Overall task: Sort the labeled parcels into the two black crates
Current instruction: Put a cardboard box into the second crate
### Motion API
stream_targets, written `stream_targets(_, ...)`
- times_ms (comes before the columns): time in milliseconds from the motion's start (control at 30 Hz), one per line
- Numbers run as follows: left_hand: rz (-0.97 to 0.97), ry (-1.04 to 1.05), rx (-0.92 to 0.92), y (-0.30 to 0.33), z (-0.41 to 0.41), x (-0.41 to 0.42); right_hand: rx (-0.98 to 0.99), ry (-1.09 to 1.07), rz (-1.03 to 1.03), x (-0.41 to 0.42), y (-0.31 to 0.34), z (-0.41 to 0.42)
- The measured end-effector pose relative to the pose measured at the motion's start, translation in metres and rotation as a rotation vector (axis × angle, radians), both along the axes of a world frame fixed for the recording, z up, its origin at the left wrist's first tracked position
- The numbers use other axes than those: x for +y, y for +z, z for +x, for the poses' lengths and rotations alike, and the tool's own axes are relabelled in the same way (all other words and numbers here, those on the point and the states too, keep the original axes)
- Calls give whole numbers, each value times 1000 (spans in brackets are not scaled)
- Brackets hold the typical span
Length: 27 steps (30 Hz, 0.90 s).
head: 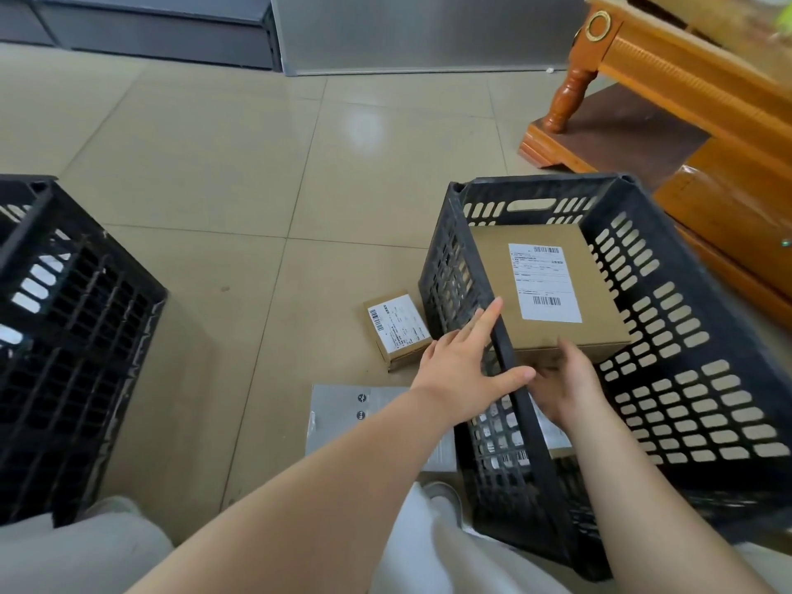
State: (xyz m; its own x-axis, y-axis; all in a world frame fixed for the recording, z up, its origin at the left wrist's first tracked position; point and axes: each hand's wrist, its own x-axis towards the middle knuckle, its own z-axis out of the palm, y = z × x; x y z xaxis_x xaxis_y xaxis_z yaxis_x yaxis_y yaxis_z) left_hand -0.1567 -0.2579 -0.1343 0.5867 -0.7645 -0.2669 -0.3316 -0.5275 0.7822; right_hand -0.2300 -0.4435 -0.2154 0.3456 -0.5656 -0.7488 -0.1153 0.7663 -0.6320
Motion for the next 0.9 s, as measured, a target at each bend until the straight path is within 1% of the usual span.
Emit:
stream_targets(167,-3,-6,3,-2,1,1,24,36,-34,1,1,-1)
stream_targets(367,-4,-2,13,-2,0,1,115,82,-167,-3,-2,4)
stream_targets(533,-42,11,20,-6,1,1,65,64,-153,-20,-16,5)
stream_targets(667,-44,11,15,-6,0,0,89,71,-163,-33,-31,4)
stream_targets(833,-45,8,11,-4,1,2,175,124,-188,-19,-11,8)
stream_targets(900,-33,-2,4,-2,2,3,253,129,-230,-12,2,8)
